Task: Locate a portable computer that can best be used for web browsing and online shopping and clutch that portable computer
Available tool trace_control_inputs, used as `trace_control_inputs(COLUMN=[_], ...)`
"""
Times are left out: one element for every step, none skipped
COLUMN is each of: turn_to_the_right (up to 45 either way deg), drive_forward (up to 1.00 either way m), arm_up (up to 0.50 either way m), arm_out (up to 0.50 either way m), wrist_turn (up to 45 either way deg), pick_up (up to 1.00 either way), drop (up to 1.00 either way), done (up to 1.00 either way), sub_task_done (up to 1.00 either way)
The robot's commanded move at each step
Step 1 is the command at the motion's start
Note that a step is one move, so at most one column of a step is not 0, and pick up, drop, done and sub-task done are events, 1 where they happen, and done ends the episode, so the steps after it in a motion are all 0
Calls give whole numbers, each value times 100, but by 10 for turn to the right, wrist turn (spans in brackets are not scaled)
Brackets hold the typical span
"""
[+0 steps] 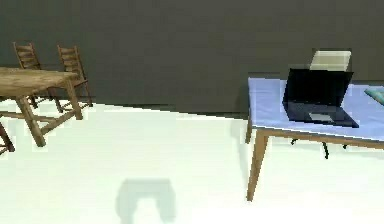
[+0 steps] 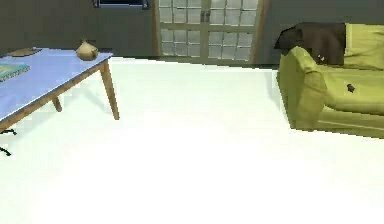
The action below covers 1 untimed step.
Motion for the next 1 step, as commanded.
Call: trace_control_inputs(turn_to_the_right=[-60], drive_forward=[0], arm_up=[0], arm_out=[0], wrist_turn=[0], pick_up=[0], drop=[0], done=[0], sub_task_done=[0])
